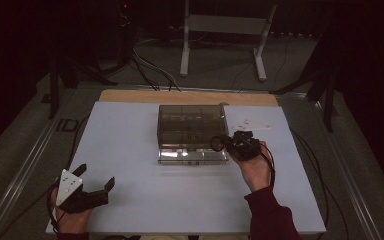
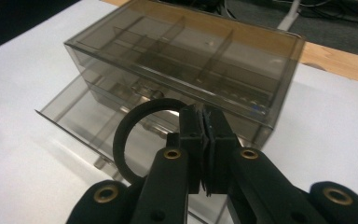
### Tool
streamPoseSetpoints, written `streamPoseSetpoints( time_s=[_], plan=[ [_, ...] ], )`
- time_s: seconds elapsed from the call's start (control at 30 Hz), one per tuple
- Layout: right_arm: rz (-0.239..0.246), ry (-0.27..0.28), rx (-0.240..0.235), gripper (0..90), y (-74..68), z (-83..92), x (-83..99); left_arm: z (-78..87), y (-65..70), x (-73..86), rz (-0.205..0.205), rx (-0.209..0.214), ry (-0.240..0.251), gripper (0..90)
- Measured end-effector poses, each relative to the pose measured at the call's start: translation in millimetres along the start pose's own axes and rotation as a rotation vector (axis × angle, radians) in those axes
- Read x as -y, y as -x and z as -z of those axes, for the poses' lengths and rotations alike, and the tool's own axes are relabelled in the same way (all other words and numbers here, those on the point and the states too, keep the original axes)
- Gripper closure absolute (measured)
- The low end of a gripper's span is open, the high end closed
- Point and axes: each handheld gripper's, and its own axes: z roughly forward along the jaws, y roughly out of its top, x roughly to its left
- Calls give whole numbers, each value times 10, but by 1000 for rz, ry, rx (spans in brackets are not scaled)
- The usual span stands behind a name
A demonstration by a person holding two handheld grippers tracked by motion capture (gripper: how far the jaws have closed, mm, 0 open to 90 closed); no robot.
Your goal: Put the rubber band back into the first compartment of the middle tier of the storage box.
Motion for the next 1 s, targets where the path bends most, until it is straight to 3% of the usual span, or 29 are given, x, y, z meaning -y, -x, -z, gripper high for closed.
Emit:
streamPoseSetpoints(
  time_s=[1.0],
  plan=[
    [-6, 9, -37, 885, -172, -288, -215, 6, -13, 2, 1, 0, -1, 3]
  ],
)
